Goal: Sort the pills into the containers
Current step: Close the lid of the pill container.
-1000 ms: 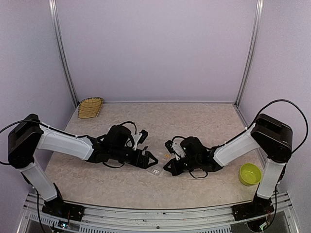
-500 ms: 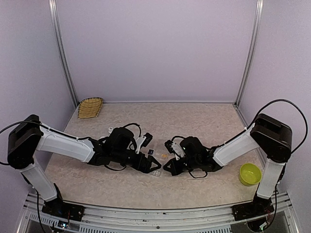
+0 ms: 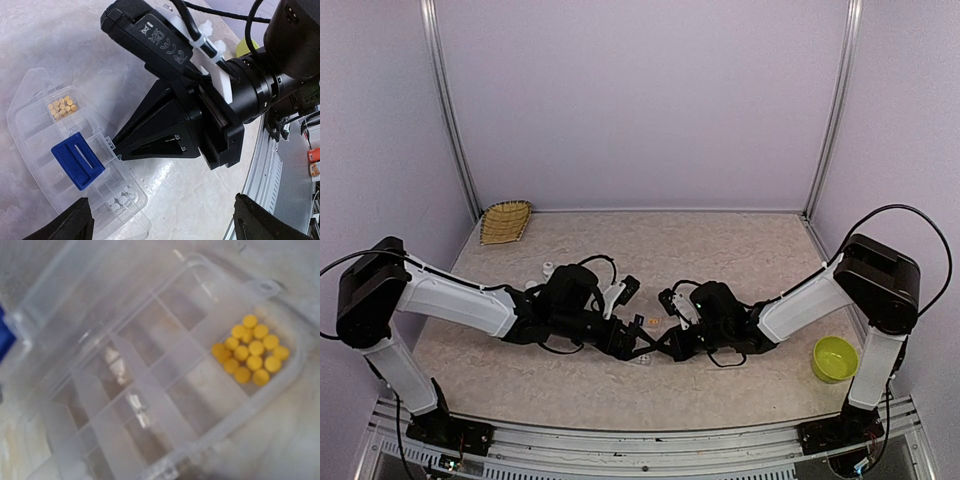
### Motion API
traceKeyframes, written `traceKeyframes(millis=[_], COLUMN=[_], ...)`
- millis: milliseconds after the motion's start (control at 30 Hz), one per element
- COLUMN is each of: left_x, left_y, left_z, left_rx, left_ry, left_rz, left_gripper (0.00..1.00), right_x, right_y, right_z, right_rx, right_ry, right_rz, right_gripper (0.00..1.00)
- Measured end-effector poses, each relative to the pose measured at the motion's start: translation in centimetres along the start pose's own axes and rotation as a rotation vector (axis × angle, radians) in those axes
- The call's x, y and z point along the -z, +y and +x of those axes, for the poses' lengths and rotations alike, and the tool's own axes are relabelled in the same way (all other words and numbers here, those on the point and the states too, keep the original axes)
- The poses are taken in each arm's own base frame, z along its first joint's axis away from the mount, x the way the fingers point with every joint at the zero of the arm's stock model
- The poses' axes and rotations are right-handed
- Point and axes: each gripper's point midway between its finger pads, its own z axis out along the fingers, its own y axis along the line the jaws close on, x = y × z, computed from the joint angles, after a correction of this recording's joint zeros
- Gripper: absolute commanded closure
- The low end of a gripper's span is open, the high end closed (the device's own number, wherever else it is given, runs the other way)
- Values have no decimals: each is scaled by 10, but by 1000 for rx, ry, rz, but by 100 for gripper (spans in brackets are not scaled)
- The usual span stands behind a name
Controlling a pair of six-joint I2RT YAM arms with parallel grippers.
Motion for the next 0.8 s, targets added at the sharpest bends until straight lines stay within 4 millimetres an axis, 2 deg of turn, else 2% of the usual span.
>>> traceKeyframes(millis=[533, 800], left_x=[-17, -23], left_y=[-4, -3], left_z=[14, 13], left_rx=[21, 41], left_ry=[35, 39], left_rz=[33, 27], left_gripper=[5, 5], right_x=[-1, -1], right_y=[1, 1], right_z=[-1, -1], right_rx=[1, 1], right_ry=[-4, -4], right_rz=[-7, -7], right_gripper=[90, 90])
